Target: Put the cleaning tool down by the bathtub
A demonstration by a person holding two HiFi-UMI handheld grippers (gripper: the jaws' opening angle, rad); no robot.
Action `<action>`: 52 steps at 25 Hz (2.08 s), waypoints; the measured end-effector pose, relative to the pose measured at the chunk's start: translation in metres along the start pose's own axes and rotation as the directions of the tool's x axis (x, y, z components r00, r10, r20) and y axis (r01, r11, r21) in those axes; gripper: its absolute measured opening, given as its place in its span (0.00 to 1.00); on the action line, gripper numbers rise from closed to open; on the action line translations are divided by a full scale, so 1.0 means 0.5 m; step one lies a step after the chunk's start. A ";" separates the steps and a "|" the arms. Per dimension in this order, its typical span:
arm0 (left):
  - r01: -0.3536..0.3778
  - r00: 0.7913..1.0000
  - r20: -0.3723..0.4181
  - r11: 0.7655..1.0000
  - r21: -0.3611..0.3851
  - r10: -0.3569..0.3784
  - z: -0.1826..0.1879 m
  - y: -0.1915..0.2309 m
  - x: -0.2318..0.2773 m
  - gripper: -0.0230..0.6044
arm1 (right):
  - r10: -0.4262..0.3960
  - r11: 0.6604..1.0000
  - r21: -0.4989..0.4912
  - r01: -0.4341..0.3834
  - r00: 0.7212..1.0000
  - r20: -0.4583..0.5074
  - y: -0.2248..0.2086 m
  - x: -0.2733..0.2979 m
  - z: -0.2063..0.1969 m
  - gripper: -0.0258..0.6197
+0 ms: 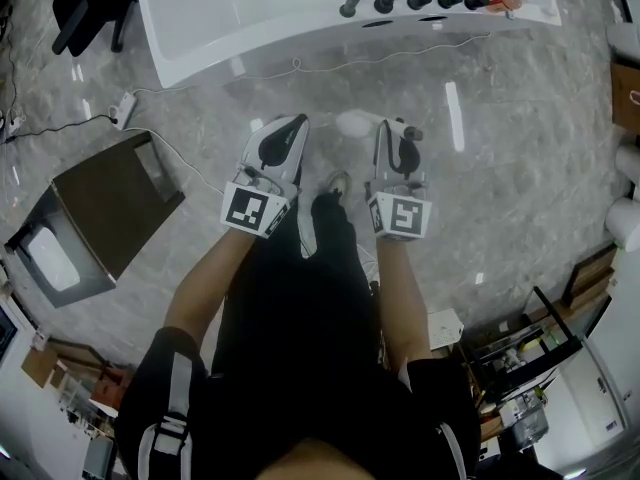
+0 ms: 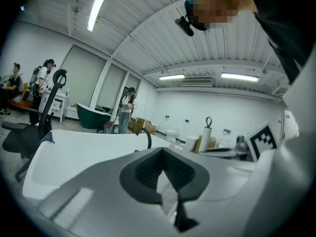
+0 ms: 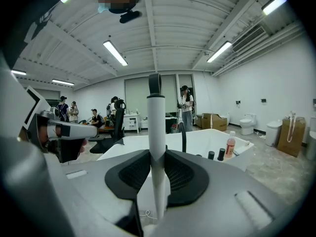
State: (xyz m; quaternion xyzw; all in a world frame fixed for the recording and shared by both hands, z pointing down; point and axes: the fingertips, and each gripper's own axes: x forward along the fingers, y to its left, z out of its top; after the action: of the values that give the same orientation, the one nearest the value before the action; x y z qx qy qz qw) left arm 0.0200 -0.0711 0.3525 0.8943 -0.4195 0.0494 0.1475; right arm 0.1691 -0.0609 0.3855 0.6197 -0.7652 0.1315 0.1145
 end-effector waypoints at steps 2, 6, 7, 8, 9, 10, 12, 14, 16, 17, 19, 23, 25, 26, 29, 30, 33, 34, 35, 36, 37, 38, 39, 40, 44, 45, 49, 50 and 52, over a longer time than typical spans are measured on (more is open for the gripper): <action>0.011 1.000 -0.012 1.000 0.003 -0.011 -0.016 0.009 0.009 0.05 | 0.002 1.000 -0.001 -0.002 1.000 -0.007 0.003 0.017 -0.018 0.18; 0.019 1.000 -0.019 1.000 0.001 -0.019 -0.054 0.037 0.037 0.05 | -0.004 1.000 0.002 0.004 1.000 -0.022 -0.001 0.060 -0.063 0.18; 0.020 1.000 -0.022 1.000 -0.004 -0.020 -0.065 0.043 0.043 0.05 | -0.007 1.000 0.003 0.007 1.000 -0.027 -0.002 0.069 -0.075 0.18; 0.020 1.000 -0.021 1.000 -0.010 -0.020 -0.075 0.048 0.049 0.05 | -0.009 1.000 0.003 0.009 0.999 -0.033 -0.002 0.077 -0.087 0.18; 0.020 1.000 -0.019 1.000 -0.018 -0.020 -0.085 0.053 0.054 0.05 | -0.011 1.000 0.004 0.011 0.999 -0.038 -0.003 0.085 -0.099 0.18; 0.022 0.999 -0.022 0.999 -0.027 -0.023 -0.095 0.058 0.059 0.05 | -0.011 1.000 0.004 0.011 0.999 -0.041 -0.003 0.094 -0.111 0.18; 0.028 0.999 -0.042 0.999 -0.043 -0.029 -0.115 0.067 0.068 0.05 | -0.008 1.000 0.002 0.009 0.999 -0.046 -0.003 0.113 -0.134 0.18; 0.029 0.998 -0.054 0.998 -0.051 -0.032 -0.132 0.073 0.076 0.05 | -0.006 1.000 -0.005 0.006 0.999 -0.053 -0.005 0.130 -0.155 0.18; 0.028 0.998 -0.054 0.998 -0.056 -0.031 -0.148 0.080 0.084 0.05 | -0.005 1.000 -0.009 0.005 0.998 -0.061 -0.007 0.144 -0.176 0.18; 0.028 0.998 -0.054 0.998 -0.057 -0.031 -0.157 0.084 0.088 0.05 | -0.005 1.000 -0.010 0.004 0.998 -0.064 -0.007 0.150 -0.187 0.18; 0.027 0.998 -0.055 0.998 -0.056 -0.030 -0.176 0.093 0.096 0.05 | -0.004 1.000 -0.007 0.003 0.998 -0.070 -0.008 0.164 -0.211 0.18; 0.020 0.998 -0.063 0.998 -0.052 -0.024 -0.218 0.119 0.114 0.05 | -0.004 1.000 -0.004 0.004 0.997 -0.082 -0.009 0.198 -0.262 0.18; 0.014 0.998 -0.065 0.998 -0.055 -0.017 -0.239 0.132 0.121 0.05 | -0.005 1.000 -0.004 0.004 0.996 -0.089 -0.009 0.212 -0.291 0.18; 0.011 0.998 -0.067 0.998 -0.056 -0.015 -0.250 0.138 0.124 0.05 | -0.004 1.000 -0.004 0.004 0.996 -0.094 -0.009 0.219 -0.305 0.18; 0.009 0.998 -0.069 0.998 -0.060 -0.013 -0.280 0.155 0.135 0.05 | -0.003 1.000 -0.004 0.003 0.994 -0.106 -0.006 0.241 -0.343 0.18; 0.009 0.998 -0.069 0.998 -0.062 -0.013 -0.289 0.159 0.139 0.05 | -0.003 1.000 -0.004 0.003 0.994 -0.110 -0.006 0.249 -0.354 0.18; 0.009 0.997 -0.073 0.998 -0.066 -0.014 -0.315 0.172 0.146 0.05 | -0.003 1.000 -0.001 0.003 0.993 -0.117 -0.002 0.273 -0.387 0.18; 0.009 0.997 -0.075 0.998 -0.067 -0.014 -0.324 0.177 0.148 0.05 | -0.004 1.000 0.001 0.004 0.993 -0.119 0.000 0.281 -0.398 0.18; 0.008 0.997 -0.077 0.997 -0.071 -0.013 -0.334 0.182 0.151 0.05 | -0.005 1.000 0.004 0.005 0.993 -0.121 0.001 0.289 -0.408 0.18; 0.005 0.997 -0.079 0.997 -0.075 -0.011 -0.342 0.188 0.153 0.05 | -0.006 1.000 0.006 0.007 0.992 -0.124 0.003 0.297 -0.419 0.18; 0.001 0.997 -0.081 0.997 -0.080 -0.008 -0.350 0.194 0.156 0.05 | -0.007 1.000 0.008 0.008 0.992 -0.127 0.005 0.304 -0.430 0.18; -0.003 0.997 -0.081 0.996 -0.085 -0.004 -0.358 0.200 0.157 0.05 | -0.008 1.000 0.008 0.009 0.991 -0.131 0.008 0.312 -0.441 0.18; -0.006 0.997 -0.083 0.996 -0.089 -0.001 -0.365 0.207 0.157 0.05 | -0.007 1.000 0.007 0.008 0.991 -0.137 0.012 0.319 -0.452 0.18; -0.008 0.996 -0.086 0.996 -0.091 0.000 -0.373 0.214 0.157 0.05 | -0.005 1.000 0.007 0.006 0.990 -0.142 0.016 0.327 -0.464 0.18; 0.001 0.995 -0.099 0.997 -0.083 -0.009 -0.415 0.230 0.167 0.05 | -0.002 1.000 0.009 0.003 0.987 -0.159 0.020 0.358 -0.516 0.18; 0.004 0.995 -0.102 0.997 -0.082 -0.012 -0.424 0.231 0.170 0.05 | -0.001 1.000 0.010 0.003 0.987 -0.162 0.020 0.365 -0.530 0.18; 0.002 0.994 -0.110 0.996 -0.090 -0.012 -0.453 0.242 0.174 0.05 | -0.002 1.000 0.007 0.003 0.982 -0.189 0.024 0.391 -0.583 0.18; -0.002 0.994 -0.113 0.996 -0.094 -0.009 -0.460 0.247 0.175 0.05 | -0.002 1.000 0.005 0.003 0.980 -0.197 0.025 0.397 -0.596 0.18; -0.009 0.993 -0.117 0.994 -0.105 -0.003 -0.472 0.256 0.177 0.05 | -0.003 1.000 0.004 0.004 0.977 -0.212 0.027 0.410 -0.620 0.18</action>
State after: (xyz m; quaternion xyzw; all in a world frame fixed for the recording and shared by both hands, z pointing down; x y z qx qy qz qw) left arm -0.0124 -0.1416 0.6243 0.8802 -0.4135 0.0799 0.2188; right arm 0.1173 -0.1401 0.7450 0.6036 -0.7474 0.1982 0.1944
